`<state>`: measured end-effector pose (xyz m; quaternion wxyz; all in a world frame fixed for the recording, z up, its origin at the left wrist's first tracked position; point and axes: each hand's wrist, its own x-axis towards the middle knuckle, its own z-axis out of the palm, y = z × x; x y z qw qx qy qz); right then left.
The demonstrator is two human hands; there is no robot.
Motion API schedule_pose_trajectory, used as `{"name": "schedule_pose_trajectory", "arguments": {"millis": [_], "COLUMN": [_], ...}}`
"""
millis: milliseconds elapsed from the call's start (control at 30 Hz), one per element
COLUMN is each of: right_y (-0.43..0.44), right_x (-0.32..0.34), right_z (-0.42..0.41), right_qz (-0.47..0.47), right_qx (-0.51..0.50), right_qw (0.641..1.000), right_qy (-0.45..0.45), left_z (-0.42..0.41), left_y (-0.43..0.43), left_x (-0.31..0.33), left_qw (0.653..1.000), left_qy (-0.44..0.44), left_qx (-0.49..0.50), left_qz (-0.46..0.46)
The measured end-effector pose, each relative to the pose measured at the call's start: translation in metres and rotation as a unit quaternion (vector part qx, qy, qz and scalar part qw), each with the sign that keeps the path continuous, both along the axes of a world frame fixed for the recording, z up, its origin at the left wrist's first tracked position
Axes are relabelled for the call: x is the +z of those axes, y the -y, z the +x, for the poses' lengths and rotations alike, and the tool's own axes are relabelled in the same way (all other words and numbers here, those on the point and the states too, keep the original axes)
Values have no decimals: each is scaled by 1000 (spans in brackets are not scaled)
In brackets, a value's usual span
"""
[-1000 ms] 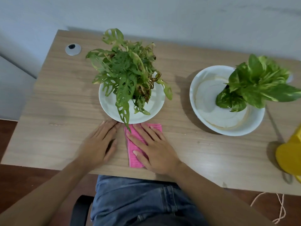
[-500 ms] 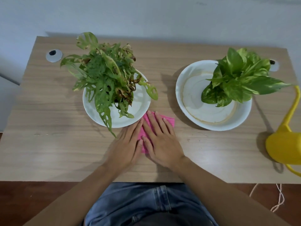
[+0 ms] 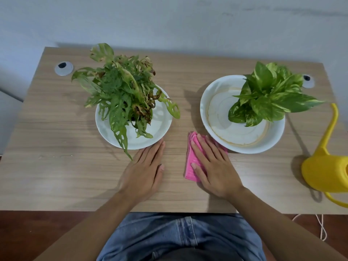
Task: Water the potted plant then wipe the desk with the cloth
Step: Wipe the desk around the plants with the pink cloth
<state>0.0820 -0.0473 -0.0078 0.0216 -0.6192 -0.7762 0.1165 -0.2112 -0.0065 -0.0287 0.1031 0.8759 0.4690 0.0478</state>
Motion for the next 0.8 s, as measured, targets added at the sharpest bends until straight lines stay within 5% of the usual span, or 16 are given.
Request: {"name": "schedule_pose_trajectory", "arguments": {"millis": [800], "right_y": [-67], "right_x": [-7], "right_z": [-52], "right_qz": [17], "right_qx": [-88], "right_qw": [996], "right_qy": [-26], "left_z": [4], "left_y": [2], "left_x": [4], "left_qw": [999], "left_qy": [15], "left_qx": [39], "left_qz": [10]}}
